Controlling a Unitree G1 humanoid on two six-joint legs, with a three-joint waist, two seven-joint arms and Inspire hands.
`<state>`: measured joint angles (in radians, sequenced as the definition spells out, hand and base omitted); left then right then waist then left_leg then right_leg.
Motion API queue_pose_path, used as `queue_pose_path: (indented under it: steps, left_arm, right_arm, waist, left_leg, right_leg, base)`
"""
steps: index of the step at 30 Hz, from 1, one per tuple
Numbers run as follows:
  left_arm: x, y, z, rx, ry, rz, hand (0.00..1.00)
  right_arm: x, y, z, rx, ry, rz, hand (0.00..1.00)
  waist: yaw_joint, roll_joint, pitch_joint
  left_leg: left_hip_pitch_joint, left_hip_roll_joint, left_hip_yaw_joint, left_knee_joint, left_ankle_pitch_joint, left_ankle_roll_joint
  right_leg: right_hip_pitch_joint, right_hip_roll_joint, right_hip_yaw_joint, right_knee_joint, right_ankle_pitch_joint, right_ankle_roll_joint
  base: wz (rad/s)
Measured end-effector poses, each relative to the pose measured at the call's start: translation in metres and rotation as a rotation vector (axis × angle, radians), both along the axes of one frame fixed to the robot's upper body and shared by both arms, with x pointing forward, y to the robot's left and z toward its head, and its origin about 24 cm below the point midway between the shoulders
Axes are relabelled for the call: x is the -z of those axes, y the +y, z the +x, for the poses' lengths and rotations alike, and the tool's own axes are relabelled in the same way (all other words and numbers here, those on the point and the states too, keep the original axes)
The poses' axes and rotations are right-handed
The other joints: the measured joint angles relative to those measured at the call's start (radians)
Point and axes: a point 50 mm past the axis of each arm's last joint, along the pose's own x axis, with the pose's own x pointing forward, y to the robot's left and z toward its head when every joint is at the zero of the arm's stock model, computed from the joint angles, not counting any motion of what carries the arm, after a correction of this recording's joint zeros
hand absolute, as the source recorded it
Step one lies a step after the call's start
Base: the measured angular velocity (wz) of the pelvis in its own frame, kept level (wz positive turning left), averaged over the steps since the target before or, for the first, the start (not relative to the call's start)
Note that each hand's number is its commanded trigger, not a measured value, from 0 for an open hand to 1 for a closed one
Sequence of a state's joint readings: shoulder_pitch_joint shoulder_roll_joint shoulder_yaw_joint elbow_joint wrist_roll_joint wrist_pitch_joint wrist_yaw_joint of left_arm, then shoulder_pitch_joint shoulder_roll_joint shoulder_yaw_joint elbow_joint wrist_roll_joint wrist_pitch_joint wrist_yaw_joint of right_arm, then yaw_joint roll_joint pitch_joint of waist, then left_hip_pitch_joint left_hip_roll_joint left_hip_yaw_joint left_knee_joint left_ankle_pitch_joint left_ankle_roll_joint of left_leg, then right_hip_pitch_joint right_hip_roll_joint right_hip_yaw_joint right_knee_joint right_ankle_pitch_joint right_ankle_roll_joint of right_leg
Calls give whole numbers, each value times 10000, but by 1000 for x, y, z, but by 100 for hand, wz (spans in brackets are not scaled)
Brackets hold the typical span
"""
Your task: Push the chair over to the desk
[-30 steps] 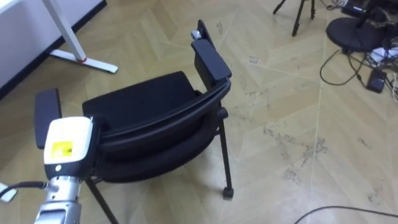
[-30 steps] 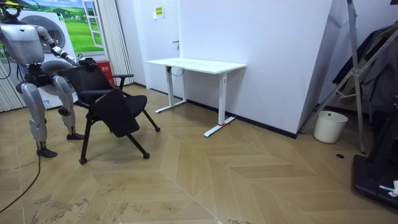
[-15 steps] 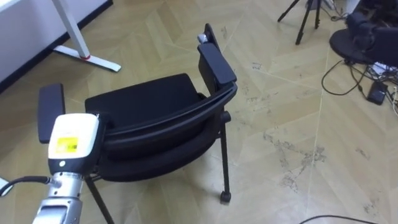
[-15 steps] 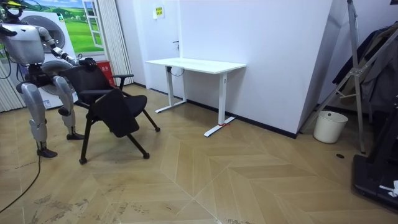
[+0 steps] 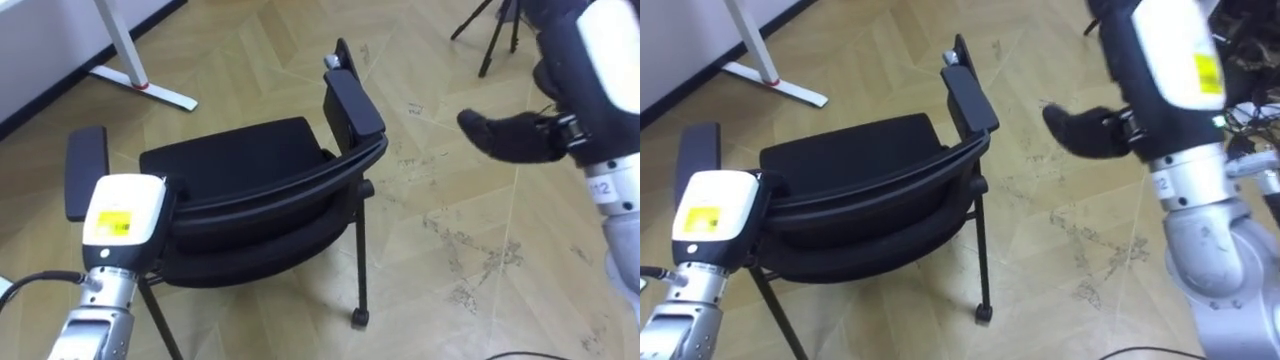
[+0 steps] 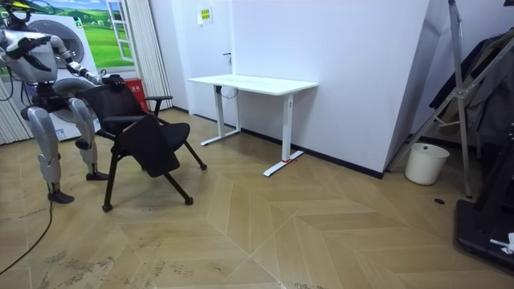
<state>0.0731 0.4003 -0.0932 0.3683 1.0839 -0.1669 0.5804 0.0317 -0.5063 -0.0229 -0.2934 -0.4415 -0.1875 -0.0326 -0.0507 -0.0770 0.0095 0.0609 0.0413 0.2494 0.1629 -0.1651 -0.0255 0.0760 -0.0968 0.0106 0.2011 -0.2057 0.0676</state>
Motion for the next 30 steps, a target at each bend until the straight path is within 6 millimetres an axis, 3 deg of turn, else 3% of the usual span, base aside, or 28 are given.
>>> queue_pose_path:
  steps: [16,26,30]
  left_arm:
    - [-1,-9,3,675,156,-79,100]
    - [-3,-13,8,958,163,-11,100]
    - [-3,-16,9,1090,164,14,100]
  right_arm:
    - [36,24,3,-1162,2302,-2043,0]
    - [59,35,6,-1755,3417,-2612,0]
    - [67,38,10,-1839,3624,-2927,0]
  waist:
    - [408,133,25]
    - [614,52,74]
    - [629,25,77]
  left_leg:
    - [-17,5,-357,16,-20,-30]
    - [18,0,-387,-5,-20,-31]
    - [18,-5,-513,-2,-20,-31]
  right_leg:
    - [152,-6,-465,-177,15,-25]
    - [254,-6,-494,-197,15,-25]
    - [282,-16,-712,-196,16,-25]
  base:
    - [5]
    - [0]
    - [8]
